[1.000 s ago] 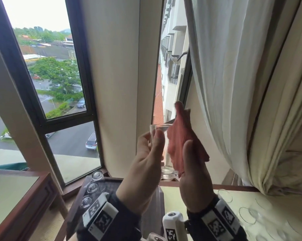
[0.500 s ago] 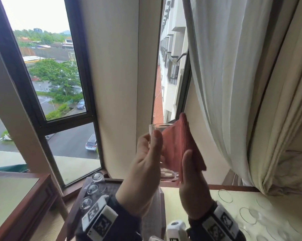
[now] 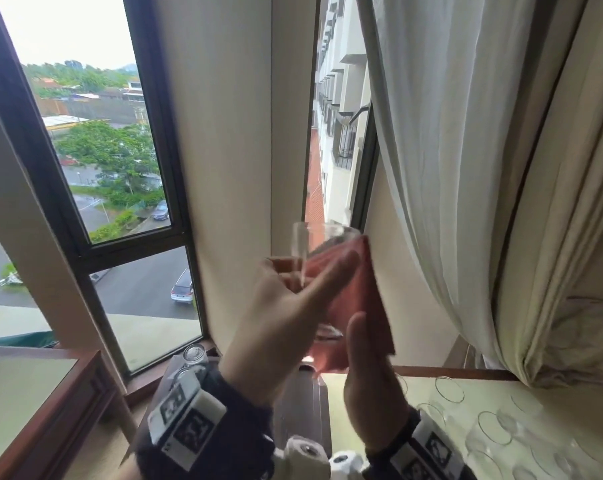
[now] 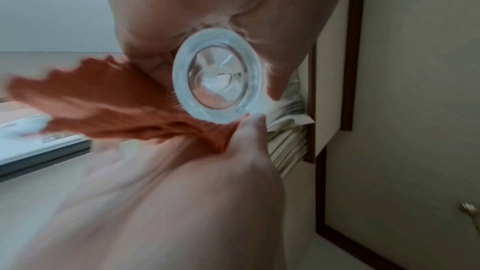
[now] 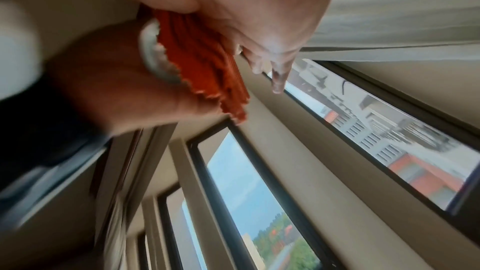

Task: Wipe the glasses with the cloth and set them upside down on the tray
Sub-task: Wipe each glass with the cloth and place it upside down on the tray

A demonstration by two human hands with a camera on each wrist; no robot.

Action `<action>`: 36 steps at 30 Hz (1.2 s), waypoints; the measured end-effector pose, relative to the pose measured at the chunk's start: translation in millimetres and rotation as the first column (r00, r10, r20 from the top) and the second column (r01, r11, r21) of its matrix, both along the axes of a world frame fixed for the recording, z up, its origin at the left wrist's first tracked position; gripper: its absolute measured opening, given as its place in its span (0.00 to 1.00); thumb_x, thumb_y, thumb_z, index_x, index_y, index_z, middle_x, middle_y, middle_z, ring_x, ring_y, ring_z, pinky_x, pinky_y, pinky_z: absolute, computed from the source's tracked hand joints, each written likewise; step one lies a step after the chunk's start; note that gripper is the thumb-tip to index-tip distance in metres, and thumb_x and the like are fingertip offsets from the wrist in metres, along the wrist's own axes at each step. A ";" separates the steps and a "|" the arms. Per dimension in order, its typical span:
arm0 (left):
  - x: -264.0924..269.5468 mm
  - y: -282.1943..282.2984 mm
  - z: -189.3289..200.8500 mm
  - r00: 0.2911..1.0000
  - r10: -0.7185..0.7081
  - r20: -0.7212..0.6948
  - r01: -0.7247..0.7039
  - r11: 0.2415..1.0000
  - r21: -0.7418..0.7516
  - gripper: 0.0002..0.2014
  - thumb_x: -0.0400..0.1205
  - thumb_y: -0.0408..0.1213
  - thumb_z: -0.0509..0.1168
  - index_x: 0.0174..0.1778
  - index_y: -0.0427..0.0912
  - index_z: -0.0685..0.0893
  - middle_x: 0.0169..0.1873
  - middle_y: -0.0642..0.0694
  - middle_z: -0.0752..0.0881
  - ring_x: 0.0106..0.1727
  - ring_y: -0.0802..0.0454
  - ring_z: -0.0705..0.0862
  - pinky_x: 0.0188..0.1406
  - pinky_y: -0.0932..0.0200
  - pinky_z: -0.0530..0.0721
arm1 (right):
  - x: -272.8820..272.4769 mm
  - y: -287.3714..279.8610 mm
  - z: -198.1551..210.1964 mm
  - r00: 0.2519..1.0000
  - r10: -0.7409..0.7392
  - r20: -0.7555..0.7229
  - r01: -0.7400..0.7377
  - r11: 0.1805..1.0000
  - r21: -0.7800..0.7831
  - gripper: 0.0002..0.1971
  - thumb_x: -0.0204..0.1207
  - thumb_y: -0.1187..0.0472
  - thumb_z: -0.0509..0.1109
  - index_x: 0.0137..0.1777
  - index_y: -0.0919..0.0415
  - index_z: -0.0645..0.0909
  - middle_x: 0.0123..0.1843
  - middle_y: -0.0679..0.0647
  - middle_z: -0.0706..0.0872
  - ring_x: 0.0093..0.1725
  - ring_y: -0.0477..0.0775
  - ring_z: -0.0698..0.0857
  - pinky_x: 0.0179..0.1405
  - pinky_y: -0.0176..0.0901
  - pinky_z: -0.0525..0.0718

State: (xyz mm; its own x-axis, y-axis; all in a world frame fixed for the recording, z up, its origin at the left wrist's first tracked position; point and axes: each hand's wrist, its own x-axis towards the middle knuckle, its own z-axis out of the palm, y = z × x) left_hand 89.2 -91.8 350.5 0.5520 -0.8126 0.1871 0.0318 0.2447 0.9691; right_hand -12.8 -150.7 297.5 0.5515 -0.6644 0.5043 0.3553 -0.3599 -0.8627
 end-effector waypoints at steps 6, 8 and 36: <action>-21.8 1.6 -22.6 0.996 -0.024 0.081 0.023 1.000 0.007 0.36 0.79 0.78 0.57 0.66 0.50 0.84 0.48 0.60 0.91 0.53 0.62 0.88 0.56 0.66 0.84 | -10.2 -16.9 46.9 0.999 -0.045 0.008 0.046 0.994 -0.099 0.14 0.89 0.52 0.52 0.68 0.39 0.74 0.59 0.24 0.87 0.75 0.42 0.77 0.64 0.18 0.74; -15.1 -2.7 -23.0 1.000 -0.012 0.010 0.011 1.000 0.018 0.35 0.83 0.74 0.53 0.69 0.52 0.87 0.58 0.52 0.92 0.64 0.51 0.88 0.68 0.50 0.85 | -4.8 -5.0 47.0 0.996 -0.018 0.083 0.044 0.946 -0.322 0.24 0.90 0.55 0.48 0.84 0.51 0.68 0.84 0.51 0.73 0.85 0.49 0.67 0.82 0.40 0.69; -7.8 5.9 -14.0 1.000 0.024 -0.012 -0.026 0.986 -0.165 0.25 0.90 0.65 0.51 0.68 0.53 0.81 0.40 0.43 0.84 0.44 0.44 0.86 0.52 0.42 0.91 | -4.2 -8.9 -4.8 0.992 -0.113 -0.050 0.104 0.983 -0.154 0.32 0.79 0.26 0.59 0.71 0.47 0.81 0.52 0.62 0.87 0.53 0.64 0.87 0.72 0.54 0.83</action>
State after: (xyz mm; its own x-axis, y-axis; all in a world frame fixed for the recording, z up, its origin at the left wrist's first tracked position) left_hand 81.4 -85.9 336.4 0.5743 -0.7570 0.3117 0.0330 0.4019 0.9151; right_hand -17.0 -159.6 292.6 0.5119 -0.6405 0.5725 0.2581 -0.5210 -0.8136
